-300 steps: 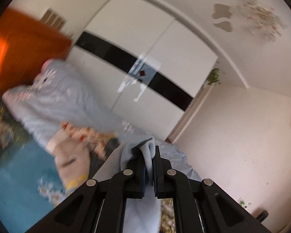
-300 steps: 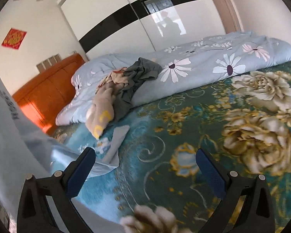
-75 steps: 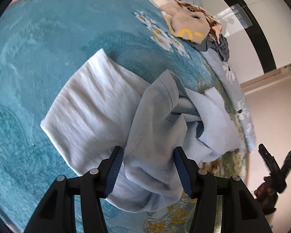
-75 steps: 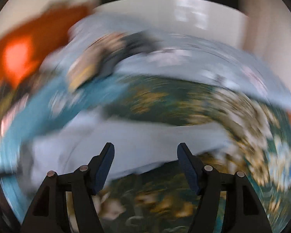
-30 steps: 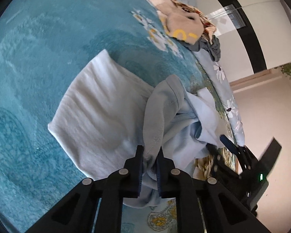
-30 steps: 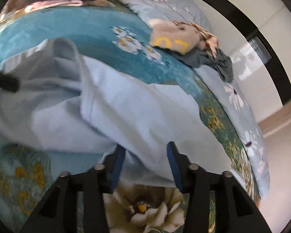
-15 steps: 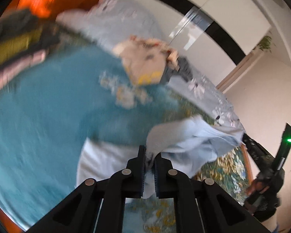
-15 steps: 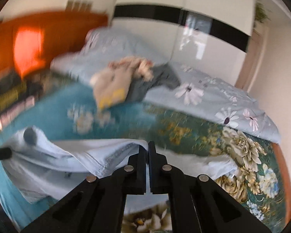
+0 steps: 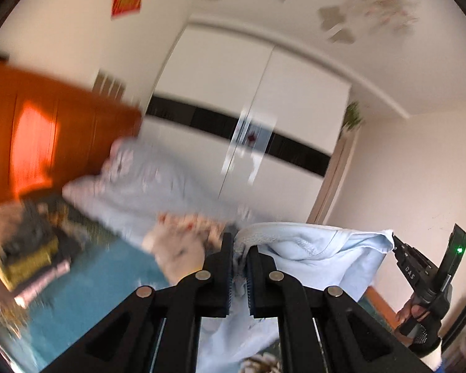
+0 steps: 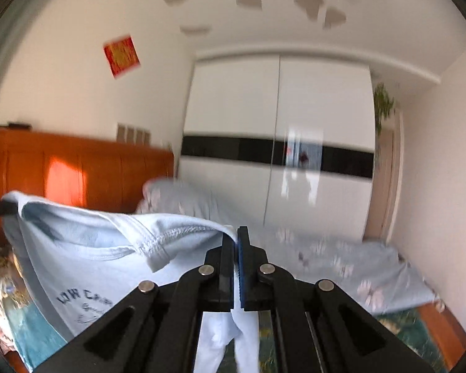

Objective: Fold clothes
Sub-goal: 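Lift the shirt with both grippers and shake it open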

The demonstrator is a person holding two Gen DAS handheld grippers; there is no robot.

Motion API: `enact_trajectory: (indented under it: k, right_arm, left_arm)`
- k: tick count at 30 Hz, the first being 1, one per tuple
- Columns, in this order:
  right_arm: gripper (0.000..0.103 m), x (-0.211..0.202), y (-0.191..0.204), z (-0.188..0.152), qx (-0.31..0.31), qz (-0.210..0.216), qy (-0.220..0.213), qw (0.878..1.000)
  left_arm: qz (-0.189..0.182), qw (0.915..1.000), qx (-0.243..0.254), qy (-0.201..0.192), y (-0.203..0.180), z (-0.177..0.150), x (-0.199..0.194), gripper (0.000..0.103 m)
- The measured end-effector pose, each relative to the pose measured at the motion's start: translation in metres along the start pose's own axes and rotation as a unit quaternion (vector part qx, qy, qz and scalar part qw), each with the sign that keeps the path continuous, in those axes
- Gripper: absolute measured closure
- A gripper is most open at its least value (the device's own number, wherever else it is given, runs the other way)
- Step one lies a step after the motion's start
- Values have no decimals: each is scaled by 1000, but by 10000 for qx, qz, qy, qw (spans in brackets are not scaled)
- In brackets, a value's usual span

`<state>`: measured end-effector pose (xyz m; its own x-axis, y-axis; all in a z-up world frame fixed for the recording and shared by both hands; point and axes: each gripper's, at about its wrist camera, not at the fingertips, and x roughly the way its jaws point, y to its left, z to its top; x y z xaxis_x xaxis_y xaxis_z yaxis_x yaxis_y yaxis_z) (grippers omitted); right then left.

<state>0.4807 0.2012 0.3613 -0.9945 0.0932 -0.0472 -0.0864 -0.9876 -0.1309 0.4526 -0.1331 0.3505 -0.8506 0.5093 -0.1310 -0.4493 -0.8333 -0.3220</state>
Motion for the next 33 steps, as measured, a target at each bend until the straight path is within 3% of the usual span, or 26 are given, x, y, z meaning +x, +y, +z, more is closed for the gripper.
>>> enact_trajectory:
  k: [3, 7, 10, 13, 18, 21, 25, 29, 31, 33]
  right_arm:
    - [102, -44, 2, 18, -124, 85, -328, 9993]
    - [102, -84, 6, 37, -271, 286, -574, 9976]
    - [102, -86, 4, 44, -305, 416, -486, 9975]
    - [102, -59, -1, 32, -261, 451, -106, 9986]
    - [101, 29, -14, -37, 115, 572, 1207, 9910]
    - [102, 87, -15, -102, 187, 510, 2057, 9771]
    - [102, 146, -23, -182, 348, 473, 2873, 9561]
    - [102, 194, -34, -246, 558, 456, 3477, 9348]
    - [102, 206, -40, -269, 665, 431, 3629, 9285]
    - [102, 218, -47, -284, 803, 419, 3690, 9250]
  left_arm:
    - [-19, 9990, 270, -349, -17, 21, -44, 95]
    - [53, 9980, 413, -468, -25, 46, -71, 95]
    - [215, 9981, 501, -272, -22, 49, -56, 95]
    - [384, 9977, 487, 260, -11, 36, -7, 95]
    - [748, 9854, 221, 1516, 32, -30, 112, 95]
    - [867, 9686, -342, 2304, 64, -95, 180, 95]
    - [1093, 9388, -875, 3149, 95, -178, 247, 95]
    - [1295, 9182, -1057, 3590, 94, -237, 272, 95]
    - [1339, 9142, -1085, 3667, 95, -247, 288, 95]
    - [1356, 9161, -1044, 3626, 97, -244, 302, 95]
